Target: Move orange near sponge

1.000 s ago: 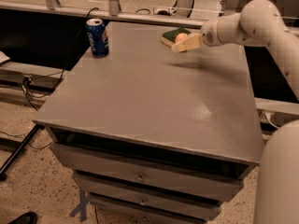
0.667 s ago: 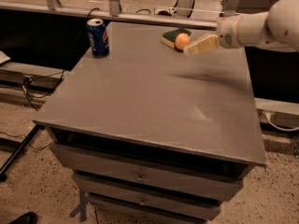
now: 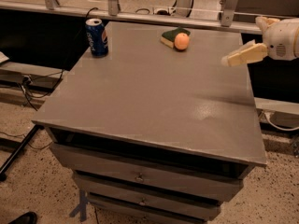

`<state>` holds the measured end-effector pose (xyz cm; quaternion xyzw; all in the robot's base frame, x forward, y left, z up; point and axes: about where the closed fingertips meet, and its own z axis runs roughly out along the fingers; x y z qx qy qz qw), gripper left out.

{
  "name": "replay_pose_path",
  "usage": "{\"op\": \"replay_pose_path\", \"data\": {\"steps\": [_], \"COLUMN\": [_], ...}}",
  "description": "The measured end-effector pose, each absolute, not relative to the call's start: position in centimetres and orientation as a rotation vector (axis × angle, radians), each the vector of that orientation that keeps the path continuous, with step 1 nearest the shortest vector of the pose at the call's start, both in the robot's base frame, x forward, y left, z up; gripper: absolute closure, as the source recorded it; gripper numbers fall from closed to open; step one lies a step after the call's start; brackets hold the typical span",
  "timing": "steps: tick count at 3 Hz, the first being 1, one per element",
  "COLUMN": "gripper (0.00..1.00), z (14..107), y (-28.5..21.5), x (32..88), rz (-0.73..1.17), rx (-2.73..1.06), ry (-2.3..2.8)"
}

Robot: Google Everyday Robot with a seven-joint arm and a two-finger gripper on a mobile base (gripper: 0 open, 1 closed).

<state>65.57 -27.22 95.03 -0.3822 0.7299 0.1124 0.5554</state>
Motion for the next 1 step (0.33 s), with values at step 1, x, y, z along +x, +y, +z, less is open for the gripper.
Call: {"op": "replay_pose_path", "data": {"steps": [1], "gripper": [0.0], "z": [94.92], "y": [-26.92], "x": [65.83], "rz": [0.272], "rx": [-0.899], "ry": [1.728]}}
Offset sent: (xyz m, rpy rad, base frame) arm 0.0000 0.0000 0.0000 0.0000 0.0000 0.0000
